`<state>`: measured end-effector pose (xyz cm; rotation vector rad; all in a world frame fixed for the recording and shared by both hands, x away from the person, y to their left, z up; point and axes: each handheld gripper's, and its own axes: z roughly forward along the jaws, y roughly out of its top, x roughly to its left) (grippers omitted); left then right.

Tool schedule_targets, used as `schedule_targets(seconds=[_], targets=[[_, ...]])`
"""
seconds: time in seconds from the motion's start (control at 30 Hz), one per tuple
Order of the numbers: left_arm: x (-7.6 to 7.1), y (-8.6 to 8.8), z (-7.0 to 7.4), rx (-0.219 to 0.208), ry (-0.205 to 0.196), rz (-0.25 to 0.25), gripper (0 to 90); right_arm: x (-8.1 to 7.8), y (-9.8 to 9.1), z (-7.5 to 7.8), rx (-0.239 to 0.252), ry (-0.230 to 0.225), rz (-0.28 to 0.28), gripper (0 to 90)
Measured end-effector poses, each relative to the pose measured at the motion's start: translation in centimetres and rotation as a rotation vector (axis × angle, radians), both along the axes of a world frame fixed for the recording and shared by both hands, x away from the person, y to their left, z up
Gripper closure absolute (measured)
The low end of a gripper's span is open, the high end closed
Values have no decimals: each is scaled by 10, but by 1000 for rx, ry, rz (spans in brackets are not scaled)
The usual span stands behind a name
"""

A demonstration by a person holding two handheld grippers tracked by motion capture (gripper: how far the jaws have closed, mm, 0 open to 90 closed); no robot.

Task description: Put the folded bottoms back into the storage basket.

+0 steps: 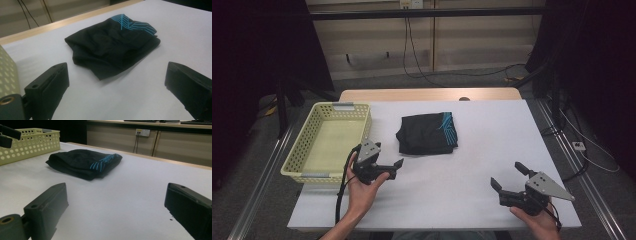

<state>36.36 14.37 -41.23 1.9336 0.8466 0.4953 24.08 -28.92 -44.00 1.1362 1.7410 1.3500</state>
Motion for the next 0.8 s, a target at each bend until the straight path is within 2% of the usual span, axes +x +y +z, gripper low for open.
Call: schedule_targets(seconds=[0.1, 0.27, 0.4, 0.6, 0.73, 0.8], targets=[[7, -2, -1, 32, -3, 2, 73, 2, 0, -1, -1, 1, 0, 45], [17, -6, 1, 21, 20, 4, 77, 3, -1, -1, 3, 3, -4, 44], [22, -10, 7, 19, 6, 9, 75, 3, 0, -1, 4, 2, 2, 40], [34, -13, 9, 13, 28, -2, 68, 3, 0, -1, -3, 4, 8, 37], [43, -16, 9, 28, 41, -8, 69, 3, 0, -1, -1, 7, 6, 36], [48, -17, 9, 17, 61, -5, 66, 3, 1, -1, -2, 8, 7, 37]])
